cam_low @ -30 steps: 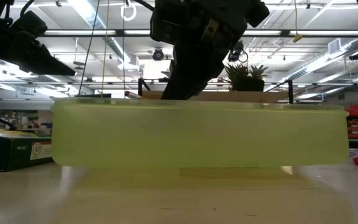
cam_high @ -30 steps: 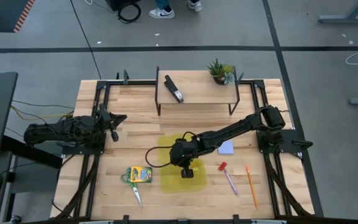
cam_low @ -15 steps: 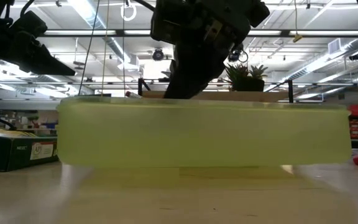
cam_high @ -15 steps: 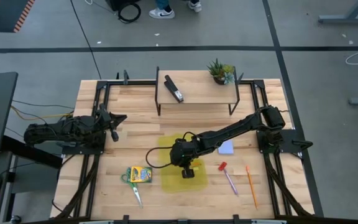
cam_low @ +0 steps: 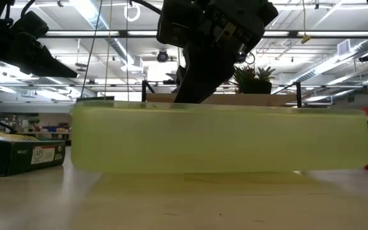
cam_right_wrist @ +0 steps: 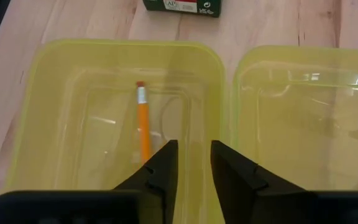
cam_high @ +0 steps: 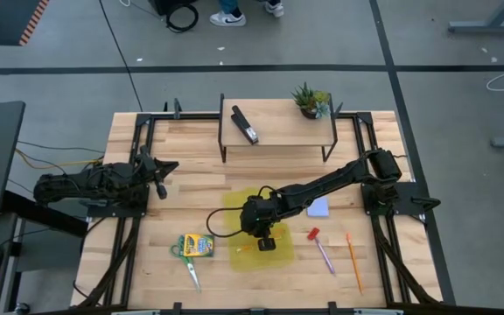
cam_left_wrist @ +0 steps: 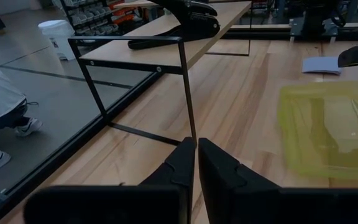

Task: Pack school essentials
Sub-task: Put the purple pen into the yellow supply box

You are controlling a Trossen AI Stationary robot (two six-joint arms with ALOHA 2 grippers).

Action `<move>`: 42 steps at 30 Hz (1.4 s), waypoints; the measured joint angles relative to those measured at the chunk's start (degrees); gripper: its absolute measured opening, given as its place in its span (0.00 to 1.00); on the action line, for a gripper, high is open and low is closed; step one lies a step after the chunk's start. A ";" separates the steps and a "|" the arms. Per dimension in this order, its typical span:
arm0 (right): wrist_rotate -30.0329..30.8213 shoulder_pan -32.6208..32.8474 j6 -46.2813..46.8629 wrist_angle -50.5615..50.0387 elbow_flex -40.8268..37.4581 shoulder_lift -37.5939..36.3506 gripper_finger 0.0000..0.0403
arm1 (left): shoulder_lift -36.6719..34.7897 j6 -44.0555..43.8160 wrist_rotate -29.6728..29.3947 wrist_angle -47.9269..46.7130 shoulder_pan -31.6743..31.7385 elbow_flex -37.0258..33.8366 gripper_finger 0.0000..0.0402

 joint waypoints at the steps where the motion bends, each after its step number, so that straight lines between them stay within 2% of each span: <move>1: 0.00 -0.02 0.02 0.01 0.00 0.00 0.26 | 0.00 0.00 0.00 0.01 0.00 0.00 0.08; 20: 0.26 -0.57 0.59 -1.04 0.04 -0.59 0.27 | 0.00 0.00 0.00 0.01 0.00 0.00 0.08; 27: 0.26 -2.57 1.36 -3.24 0.07 -3.26 0.27 | 0.00 -0.02 0.00 0.00 0.00 0.00 0.10; 35: 0.86 -4.25 0.72 -6.64 0.07 -7.19 0.27 | 0.00 -0.02 0.00 0.02 0.02 -0.05 0.07; 42: 0.65 -4.41 1.10 -9.08 0.07 -8.07 0.27 | 0.00 0.00 0.00 0.05 0.01 -0.05 0.09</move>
